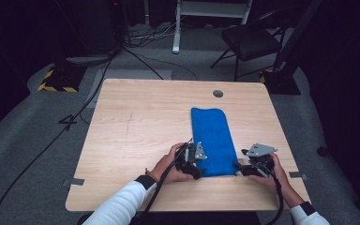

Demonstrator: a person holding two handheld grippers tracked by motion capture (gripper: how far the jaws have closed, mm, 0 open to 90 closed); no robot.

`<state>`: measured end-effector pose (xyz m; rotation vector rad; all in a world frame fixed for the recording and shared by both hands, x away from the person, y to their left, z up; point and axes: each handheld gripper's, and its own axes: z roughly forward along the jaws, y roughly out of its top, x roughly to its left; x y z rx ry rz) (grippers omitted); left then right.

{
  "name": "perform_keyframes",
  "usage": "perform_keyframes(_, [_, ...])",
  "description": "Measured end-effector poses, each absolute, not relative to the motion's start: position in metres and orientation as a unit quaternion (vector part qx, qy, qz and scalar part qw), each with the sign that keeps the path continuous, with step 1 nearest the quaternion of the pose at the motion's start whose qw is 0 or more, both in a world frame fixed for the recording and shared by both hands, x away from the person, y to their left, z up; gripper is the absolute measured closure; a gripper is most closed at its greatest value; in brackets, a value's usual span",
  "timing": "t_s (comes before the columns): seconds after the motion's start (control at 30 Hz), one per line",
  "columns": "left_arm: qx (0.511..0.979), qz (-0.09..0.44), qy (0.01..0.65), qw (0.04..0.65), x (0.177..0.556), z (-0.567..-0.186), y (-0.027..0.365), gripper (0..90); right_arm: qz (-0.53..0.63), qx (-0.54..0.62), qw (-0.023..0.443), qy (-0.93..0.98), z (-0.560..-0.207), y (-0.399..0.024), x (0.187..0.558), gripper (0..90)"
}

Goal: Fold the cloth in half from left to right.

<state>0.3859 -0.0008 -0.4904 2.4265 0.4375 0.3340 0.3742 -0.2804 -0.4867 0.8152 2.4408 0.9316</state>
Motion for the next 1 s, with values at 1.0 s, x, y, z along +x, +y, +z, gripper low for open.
perform_keyframes(1.0, [0.907, 0.087, 0.23, 0.341, 0.351, -0.497, 0.051, 20.2, 0.35, 0.245, 0.141, 0.893, -0.493, -0.247, 0.351, 33.1])
